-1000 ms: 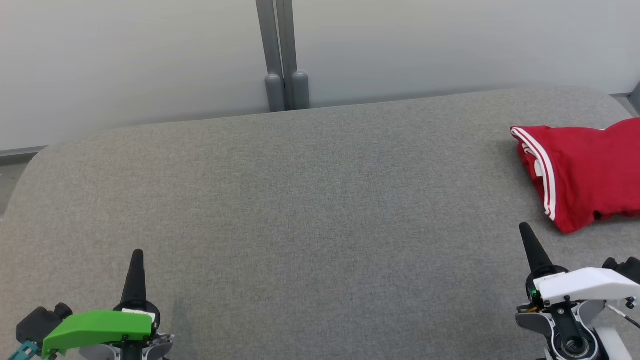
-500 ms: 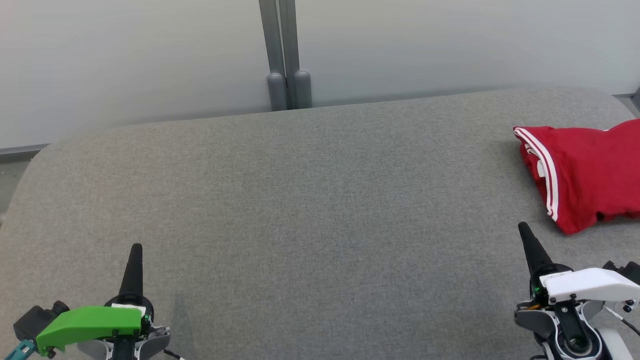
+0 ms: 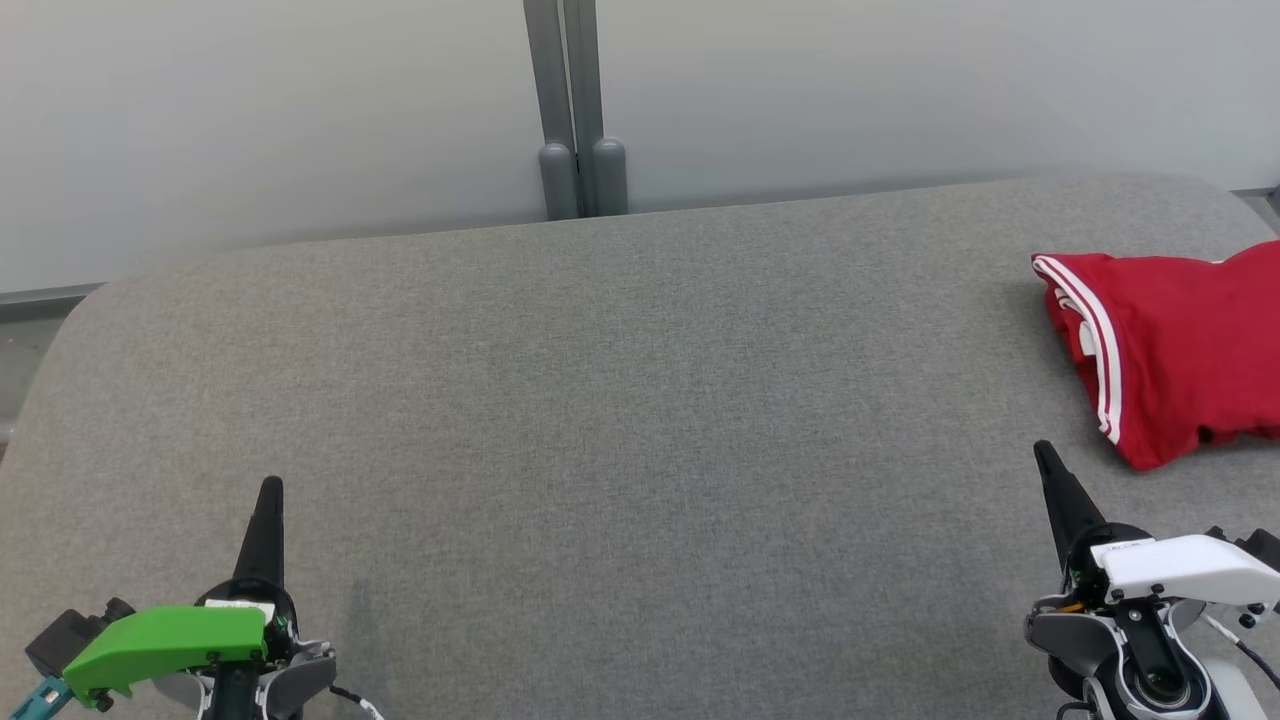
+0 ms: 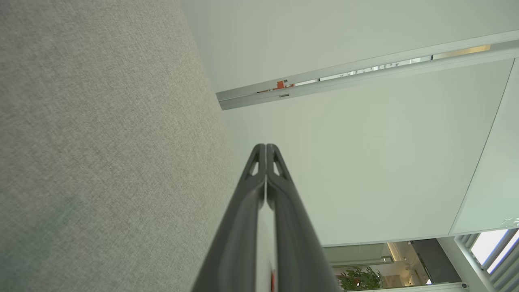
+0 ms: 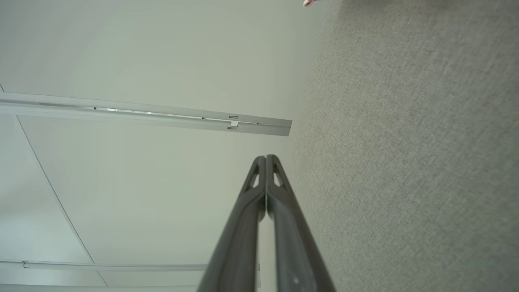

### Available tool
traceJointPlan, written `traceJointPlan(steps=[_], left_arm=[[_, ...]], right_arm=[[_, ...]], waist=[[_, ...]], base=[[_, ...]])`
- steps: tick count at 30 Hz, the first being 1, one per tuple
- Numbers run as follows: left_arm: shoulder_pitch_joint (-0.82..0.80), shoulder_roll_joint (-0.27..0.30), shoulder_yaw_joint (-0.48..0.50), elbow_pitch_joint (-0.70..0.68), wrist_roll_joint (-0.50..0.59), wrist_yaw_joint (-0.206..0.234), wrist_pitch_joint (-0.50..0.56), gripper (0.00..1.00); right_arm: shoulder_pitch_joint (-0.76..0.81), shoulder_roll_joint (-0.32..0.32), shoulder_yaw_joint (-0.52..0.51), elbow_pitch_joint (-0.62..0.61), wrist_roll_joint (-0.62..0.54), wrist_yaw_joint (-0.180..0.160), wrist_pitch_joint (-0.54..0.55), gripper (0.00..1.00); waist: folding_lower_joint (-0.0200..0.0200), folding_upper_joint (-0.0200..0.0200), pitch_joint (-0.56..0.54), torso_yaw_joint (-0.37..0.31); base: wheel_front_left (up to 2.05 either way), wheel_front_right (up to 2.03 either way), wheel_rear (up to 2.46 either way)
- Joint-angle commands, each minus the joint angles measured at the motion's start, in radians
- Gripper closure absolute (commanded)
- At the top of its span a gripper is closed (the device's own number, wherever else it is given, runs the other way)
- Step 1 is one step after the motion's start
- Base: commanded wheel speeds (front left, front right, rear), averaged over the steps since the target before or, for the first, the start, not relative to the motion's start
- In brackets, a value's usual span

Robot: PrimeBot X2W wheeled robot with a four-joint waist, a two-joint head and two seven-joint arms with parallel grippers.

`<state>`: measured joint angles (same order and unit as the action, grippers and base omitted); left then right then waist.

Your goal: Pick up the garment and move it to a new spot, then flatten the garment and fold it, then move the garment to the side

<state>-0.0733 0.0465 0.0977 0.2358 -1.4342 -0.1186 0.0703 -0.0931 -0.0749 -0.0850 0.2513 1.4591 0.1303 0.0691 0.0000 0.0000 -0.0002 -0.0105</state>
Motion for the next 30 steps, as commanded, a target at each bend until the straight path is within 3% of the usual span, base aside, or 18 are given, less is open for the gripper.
traceJointPlan(steps=[1,24,30], left_arm=[[-0.024,0.006,0.006,0.000,-0.023,-0.007,0.006,1.00],[-0.043,0.007,0.019,0.011,-0.182,-0.015,0.047,1.00],[-0.042,0.007,0.019,0.011,-0.180,-0.016,0.048,1.00]], right_arm=[[-0.017,0.002,-0.007,-0.009,0.019,0.001,0.007,1.00],[-0.018,0.026,-0.033,-0.009,0.155,0.001,0.049,1.00],[-0.018,0.025,-0.032,-0.009,0.155,0.001,0.050,1.00]], waist=[[0.0000,0.0000,0.000,0.001],[0.0000,0.0000,0.003,0.010],[0.0000,0.0000,0.003,0.010]], base=[[0.00,0.00,0.00],[0.00,0.00,0.00],[0.00,0.00,0.00]])
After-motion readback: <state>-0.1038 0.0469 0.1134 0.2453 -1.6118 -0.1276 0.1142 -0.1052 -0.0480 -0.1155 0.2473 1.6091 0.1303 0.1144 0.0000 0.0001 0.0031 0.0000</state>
